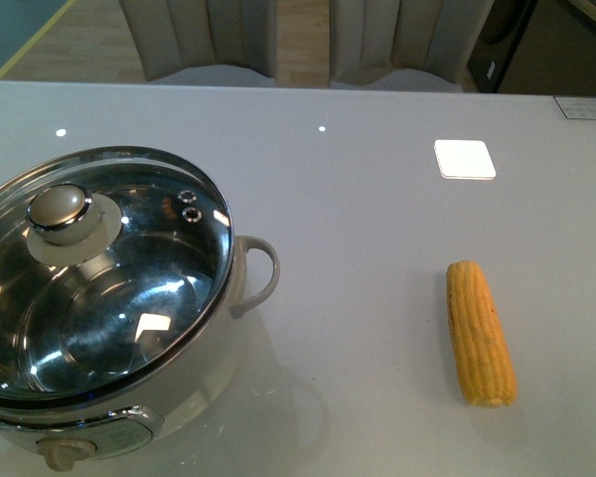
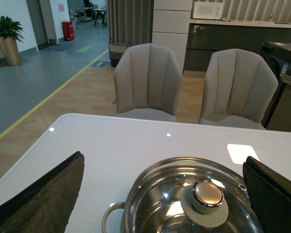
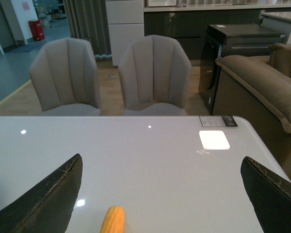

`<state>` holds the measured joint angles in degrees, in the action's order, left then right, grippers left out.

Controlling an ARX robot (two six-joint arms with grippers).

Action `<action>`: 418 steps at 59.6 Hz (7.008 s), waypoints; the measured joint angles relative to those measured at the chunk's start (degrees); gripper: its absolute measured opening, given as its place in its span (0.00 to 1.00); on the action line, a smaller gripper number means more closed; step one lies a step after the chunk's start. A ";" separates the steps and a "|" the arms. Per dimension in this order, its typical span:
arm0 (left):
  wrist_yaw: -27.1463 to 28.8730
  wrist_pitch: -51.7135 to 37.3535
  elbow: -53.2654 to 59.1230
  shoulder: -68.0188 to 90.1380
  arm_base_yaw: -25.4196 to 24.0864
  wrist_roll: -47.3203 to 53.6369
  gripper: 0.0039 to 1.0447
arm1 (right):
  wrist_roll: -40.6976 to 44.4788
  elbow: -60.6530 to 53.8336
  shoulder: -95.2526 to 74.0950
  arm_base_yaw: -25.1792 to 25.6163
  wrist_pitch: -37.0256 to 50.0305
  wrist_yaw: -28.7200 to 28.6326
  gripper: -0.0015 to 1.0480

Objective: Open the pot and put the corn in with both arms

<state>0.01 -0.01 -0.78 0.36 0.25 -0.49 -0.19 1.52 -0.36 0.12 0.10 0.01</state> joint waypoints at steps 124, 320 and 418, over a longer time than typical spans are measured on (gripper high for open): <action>12.26 -68.15 -22.47 111.08 13.44 -2.97 0.93 | 0.00 0.00 0.04 0.00 0.00 0.00 0.91; -2.84 -68.35 -44.65 136.43 -33.33 3.26 0.39 | 0.00 0.00 0.04 0.00 0.00 0.00 0.91; -6.01 -71.21 -55.39 145.94 -32.61 2.16 0.93 | 0.00 -0.02 0.04 0.00 0.00 0.00 0.91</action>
<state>-6.00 -71.22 -56.16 146.30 -32.36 1.67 -0.19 1.50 -0.32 0.12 0.10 0.01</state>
